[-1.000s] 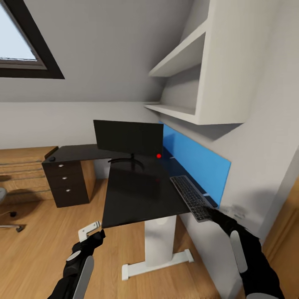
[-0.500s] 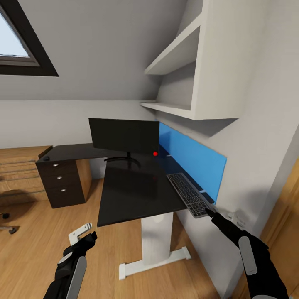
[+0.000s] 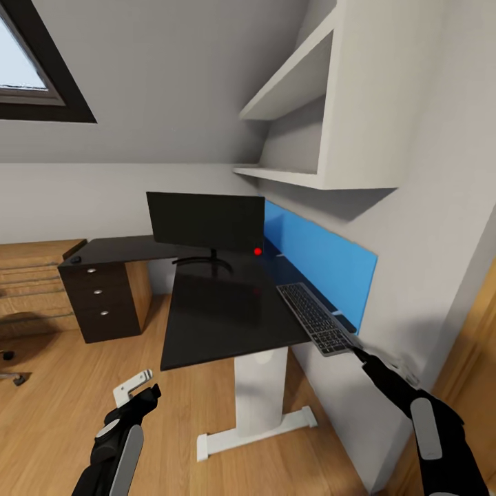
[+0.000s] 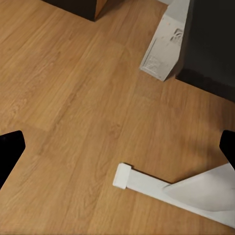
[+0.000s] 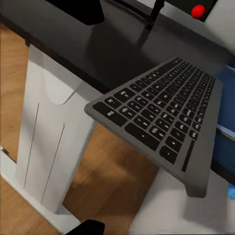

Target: In the bedroom, organize the workspace by keeping the computer under the desk, ensuring the monitor is on the desk, placing the keyboard on the desk next to the monitor, placing the mouse on the desk next to the keyboard, moving the folder from the swivel chair onto the desk next to the mouse, stacking the notebook on top of the folder with the pen on top of the notebook, and positioning the swivel chair next to the desk.

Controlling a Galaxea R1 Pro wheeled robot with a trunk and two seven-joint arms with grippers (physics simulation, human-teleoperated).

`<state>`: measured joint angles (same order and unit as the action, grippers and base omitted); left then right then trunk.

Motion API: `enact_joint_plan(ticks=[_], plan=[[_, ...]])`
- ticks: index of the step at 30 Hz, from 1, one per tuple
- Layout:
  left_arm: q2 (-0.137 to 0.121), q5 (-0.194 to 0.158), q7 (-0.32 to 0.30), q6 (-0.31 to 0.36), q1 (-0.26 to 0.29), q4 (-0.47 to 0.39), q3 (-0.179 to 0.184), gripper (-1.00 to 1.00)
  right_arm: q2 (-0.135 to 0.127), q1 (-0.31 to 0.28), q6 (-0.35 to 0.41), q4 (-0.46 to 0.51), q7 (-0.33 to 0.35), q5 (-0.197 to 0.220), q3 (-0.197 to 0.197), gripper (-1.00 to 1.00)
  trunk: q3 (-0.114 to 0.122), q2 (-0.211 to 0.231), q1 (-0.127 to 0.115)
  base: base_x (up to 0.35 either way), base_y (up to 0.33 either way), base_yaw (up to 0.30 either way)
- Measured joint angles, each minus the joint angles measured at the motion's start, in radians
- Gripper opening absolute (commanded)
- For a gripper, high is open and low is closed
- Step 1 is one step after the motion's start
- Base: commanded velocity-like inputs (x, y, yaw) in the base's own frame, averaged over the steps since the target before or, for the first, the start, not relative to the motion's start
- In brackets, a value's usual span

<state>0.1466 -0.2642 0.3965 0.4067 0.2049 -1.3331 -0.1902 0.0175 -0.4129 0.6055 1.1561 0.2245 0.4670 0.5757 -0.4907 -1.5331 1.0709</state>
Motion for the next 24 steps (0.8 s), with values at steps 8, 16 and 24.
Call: enact_joint_plan(ticks=[8,16,24], plan=[[0.000,0.000,0.000,0.000,0.000,0.000,0.001,1.00,-0.004,0.000,0.009,-0.034,0.016,0.069,0.109,1.00,-0.025,-0.056,0.031,0.000,0.000,0.000],[0.001,0.000,-0.001,0.000,0.000,0.000,0.002,1.00,-0.056,-0.001,0.013,-0.195,0.050,0.254,0.147,1.00,-0.050,-0.112,0.061,0.000,0.000,0.000],[0.002,0.000,-0.001,0.000,0.000,0.000,0.003,1.00,-0.066,-0.001,0.014,-0.226,0.051,0.306,0.149,1.00,-0.075,-0.168,0.092,0.000,0.000,0.000]])
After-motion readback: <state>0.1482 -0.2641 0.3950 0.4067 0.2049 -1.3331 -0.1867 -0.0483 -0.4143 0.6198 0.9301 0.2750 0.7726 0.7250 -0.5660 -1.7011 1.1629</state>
